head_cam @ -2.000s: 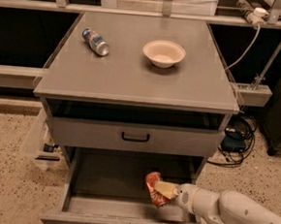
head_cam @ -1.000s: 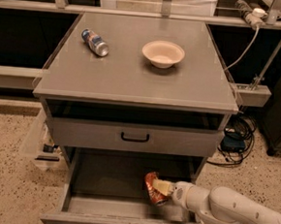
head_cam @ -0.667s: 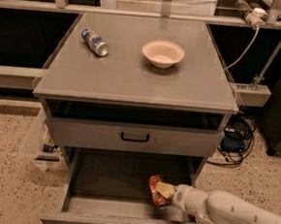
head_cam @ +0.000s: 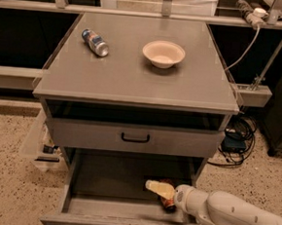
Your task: Place coke can into middle drawer
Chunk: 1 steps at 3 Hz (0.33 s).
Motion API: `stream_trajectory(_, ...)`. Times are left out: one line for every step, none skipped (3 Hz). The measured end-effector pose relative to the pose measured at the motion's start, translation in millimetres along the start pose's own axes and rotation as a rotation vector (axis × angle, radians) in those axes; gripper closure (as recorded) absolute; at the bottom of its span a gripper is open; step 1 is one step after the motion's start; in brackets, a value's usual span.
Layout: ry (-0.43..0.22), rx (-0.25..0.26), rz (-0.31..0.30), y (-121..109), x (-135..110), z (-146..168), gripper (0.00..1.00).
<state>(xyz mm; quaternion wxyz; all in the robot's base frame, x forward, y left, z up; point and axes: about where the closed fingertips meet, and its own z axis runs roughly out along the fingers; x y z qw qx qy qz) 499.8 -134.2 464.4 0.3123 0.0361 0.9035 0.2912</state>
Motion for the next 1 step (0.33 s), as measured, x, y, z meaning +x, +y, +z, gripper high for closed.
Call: stream_trajectory(0.0, 0.0, 0.0, 0.0, 0.0, 0.0, 0.0)
